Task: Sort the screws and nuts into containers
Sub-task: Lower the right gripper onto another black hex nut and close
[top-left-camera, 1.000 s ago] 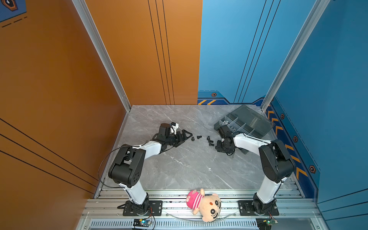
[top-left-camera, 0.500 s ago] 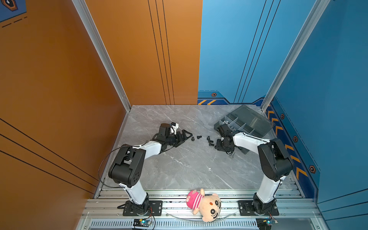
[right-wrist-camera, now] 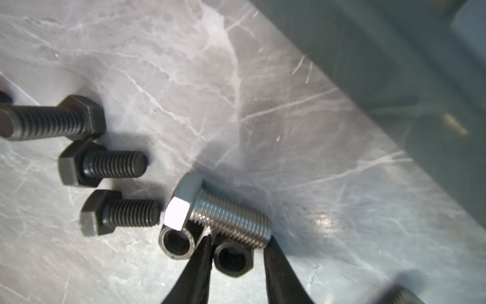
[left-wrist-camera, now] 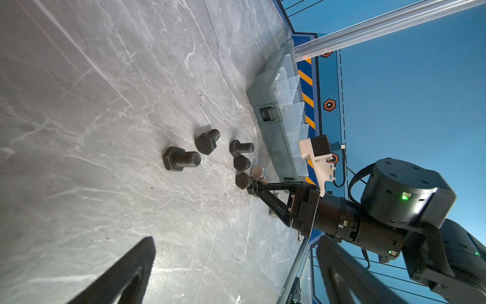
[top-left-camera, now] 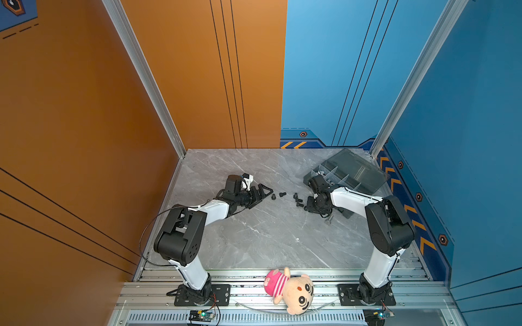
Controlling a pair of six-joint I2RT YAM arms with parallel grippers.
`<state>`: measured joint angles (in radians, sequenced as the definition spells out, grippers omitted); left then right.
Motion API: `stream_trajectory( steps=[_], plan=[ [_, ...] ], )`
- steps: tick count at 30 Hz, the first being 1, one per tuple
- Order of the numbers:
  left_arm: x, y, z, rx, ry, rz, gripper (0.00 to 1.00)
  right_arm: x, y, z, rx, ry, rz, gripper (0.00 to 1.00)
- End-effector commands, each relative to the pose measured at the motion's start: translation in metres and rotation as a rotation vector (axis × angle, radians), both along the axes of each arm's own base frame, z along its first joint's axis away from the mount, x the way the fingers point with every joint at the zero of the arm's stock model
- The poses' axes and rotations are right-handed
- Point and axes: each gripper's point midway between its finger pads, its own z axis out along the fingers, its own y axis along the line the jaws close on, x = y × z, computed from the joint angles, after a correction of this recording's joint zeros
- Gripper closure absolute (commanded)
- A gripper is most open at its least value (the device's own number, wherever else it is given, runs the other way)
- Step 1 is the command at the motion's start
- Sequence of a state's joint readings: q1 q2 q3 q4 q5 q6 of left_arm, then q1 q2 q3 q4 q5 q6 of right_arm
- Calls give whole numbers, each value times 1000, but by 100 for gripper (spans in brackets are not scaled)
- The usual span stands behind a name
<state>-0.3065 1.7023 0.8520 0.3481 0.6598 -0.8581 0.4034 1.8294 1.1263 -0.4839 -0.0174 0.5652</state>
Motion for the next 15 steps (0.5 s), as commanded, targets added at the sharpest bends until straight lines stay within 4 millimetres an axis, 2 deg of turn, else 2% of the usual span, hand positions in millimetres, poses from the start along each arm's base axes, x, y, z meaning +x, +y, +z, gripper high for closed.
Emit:
stream_trajectory(
  steps=[1,6,9,12,15],
  plan=[
    [1,2,1,-5,-4,1,2,-6,-12,-23,-62,50,5,68],
    [1,2,1,-5,-5,0,2,-10,-12,-29,-71,65,12,75],
    [1,2,1,-4,-7,0,2,-13,-13,-30,-69,70,12,85],
    [1,2,1,-5,-5,0,2,-13,-13,-24,-58,61,15,92],
    [1,2,2,-6,-6,0,2,-11,-11,-12,-22,37,27,95]
  ],
)
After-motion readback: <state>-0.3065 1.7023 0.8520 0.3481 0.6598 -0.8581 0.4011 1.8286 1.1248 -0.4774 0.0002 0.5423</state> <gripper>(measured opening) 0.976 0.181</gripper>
